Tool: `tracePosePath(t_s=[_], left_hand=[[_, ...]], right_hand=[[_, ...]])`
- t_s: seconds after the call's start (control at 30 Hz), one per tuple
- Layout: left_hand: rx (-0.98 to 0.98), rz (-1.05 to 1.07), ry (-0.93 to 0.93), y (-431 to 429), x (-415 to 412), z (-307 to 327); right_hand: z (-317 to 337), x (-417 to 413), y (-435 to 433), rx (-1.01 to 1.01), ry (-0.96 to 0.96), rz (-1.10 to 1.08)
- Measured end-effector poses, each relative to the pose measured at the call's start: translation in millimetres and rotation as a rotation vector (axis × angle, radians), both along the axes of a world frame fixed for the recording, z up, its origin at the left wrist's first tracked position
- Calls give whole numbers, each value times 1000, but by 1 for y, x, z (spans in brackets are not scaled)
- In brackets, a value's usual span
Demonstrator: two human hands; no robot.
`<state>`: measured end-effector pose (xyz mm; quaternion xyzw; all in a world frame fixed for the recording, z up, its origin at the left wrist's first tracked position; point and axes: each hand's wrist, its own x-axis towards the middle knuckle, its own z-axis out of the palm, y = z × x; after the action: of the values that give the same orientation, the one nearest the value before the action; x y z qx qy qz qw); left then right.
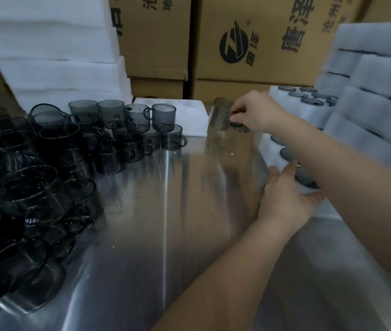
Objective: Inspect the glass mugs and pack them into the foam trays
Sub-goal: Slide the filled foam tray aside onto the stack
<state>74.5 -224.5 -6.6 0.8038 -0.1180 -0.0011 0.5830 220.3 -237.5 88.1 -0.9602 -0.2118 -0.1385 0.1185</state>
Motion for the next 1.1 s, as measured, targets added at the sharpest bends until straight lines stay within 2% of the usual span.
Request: tracePosePath(t_s=[0.07,0.2,0.5,0.63,0.8,0.87,0.93,1.03,1.1], left_hand=[[86,11,-12,2,-7,3],[378,10,-120,9,-51,1],[866,-35,-278,85,-99,-1],[889,-13,-351,111,-96,-2],[799,-10,-320,127,-85,1],[819,-6,-328,128,-84,1],[863,14,-350,126,-83,0],[853,28,-361,122,-84,-2],[839,23,-376,119,-84,-4]], right_hand=[[0,-23,11,-59,46,51],[-13,-67,36,-130,118,161],[-37,-122,110,-108,234,372],[-45,-133,134,-124,231,414],[-46,-136,140,-220,202,436],[-38,-139,134,-269,175,449],[-22,-139,124,-181,40,439],[1,-113,107,246,-200,235],[5,-73,96,352,-158,37]])
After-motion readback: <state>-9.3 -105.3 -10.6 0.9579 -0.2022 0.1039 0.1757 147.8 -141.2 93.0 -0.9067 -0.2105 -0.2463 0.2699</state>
